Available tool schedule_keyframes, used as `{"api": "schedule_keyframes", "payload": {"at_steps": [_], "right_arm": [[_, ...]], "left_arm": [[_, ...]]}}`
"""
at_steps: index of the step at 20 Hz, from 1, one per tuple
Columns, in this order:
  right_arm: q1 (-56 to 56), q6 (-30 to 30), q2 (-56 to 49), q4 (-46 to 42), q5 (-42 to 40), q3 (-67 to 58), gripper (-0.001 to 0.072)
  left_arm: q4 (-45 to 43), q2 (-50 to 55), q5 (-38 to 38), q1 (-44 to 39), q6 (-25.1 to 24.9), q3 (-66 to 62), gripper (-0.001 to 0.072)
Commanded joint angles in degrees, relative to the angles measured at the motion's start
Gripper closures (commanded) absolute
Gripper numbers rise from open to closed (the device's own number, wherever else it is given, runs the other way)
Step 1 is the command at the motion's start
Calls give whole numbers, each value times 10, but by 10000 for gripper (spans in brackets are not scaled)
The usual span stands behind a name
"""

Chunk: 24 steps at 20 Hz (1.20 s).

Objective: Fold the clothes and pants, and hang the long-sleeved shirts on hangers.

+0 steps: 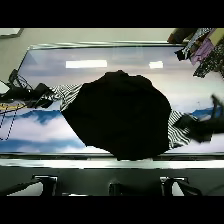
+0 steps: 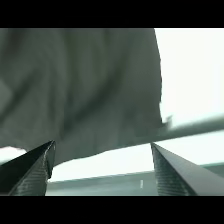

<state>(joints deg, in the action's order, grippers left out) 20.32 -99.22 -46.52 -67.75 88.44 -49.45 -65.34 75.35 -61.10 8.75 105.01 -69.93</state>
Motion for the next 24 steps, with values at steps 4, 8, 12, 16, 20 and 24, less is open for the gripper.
{"api": "schedule_keyframes", "payload": {"at_steps": [4, 8, 12, 16, 20, 24], "right_arm": [[5, -78, 116, 41, -31, 264, 26], [5, -11, 73, 153, -163, 336, 33], [5, 78, -9, 212, -233, 346, 34], [5, 112, -89, 213, -260, 346, 37], [5, 118, -100, 216, -282, 344, 514], [5, 113, -73, 225, -276, 336, 684]], "left_arm": [[-12, -89, -3, 1, 0, 185, -7], [-5, -109, 3, 1, -2, 247, -7], [-4, -109, 12, 1, -10, 249, -7], [-3, -109, 11, 1, -11, 250, -8], [22, -107, 12, 1, -33, 255, -7], [90, -99, 40, -10, -67, 297, -7]]}}
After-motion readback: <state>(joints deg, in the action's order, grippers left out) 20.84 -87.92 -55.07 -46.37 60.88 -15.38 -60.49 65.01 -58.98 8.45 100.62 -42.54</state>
